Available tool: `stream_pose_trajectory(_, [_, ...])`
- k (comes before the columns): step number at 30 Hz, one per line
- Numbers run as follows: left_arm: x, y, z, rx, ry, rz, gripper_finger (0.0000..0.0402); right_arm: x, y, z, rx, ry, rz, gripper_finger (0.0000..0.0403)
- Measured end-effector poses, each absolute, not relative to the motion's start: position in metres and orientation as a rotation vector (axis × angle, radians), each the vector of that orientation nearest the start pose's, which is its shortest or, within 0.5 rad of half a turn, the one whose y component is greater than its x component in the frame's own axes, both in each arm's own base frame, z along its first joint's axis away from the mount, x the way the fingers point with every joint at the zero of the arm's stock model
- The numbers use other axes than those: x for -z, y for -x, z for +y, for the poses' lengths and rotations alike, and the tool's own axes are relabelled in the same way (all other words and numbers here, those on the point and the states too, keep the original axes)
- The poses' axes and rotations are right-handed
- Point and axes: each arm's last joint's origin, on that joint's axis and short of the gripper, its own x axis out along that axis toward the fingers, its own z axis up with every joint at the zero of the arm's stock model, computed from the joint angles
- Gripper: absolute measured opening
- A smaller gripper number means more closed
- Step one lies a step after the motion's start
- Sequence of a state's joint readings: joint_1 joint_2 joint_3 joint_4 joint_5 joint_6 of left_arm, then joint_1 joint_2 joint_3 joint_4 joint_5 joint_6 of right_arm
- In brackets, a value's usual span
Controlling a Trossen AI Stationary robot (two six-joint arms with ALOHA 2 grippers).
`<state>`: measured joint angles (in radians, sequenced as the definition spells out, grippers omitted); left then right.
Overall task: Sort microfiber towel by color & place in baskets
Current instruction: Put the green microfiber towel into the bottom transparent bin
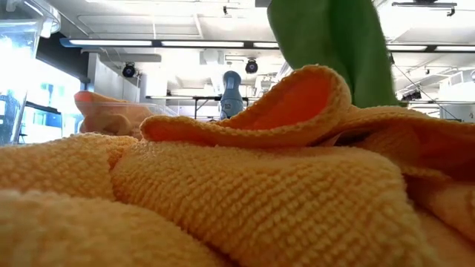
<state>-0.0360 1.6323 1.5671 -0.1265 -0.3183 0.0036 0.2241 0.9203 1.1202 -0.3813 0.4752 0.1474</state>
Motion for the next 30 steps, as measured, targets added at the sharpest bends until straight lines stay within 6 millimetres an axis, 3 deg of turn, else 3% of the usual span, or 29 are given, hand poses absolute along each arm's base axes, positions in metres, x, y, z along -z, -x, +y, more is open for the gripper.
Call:
stream_pose_trajectory(11, [-0.377, -0.453, 0.001, -0.196, -0.023, 0.195, 0.0231, -0.411, -0.187, 0.02, 0.199, -0.02, 0.089, 0.0])
stream_pose_trajectory(15, [-0.365, -0.469, -0.001, -0.18, -0.003, 0.198, 0.0231, -0.419, -0.187, 0.02, 0.195, -0.015, 0.008, 0.0])
stream_pose_trajectory(21, [-0.351, -0.475, -0.004, -0.186, 0.092, 0.237, 0.0225, -0.421, -0.186, 0.019, 0.214, 0.002, -0.012, 0.0])
stream_pose_trajectory(25, [-0.346, -0.473, -0.006, -0.201, 0.12, 0.291, 0.0174, -0.423, -0.183, 0.019, 0.217, -0.005, -0.021, 0.0])
stream_pose_trajectory(30, [-0.346, -0.469, -0.007, -0.209, 0.122, 0.336, 0.005, -0.424, -0.178, 0.017, 0.258, -0.037, -0.029, 0.0])
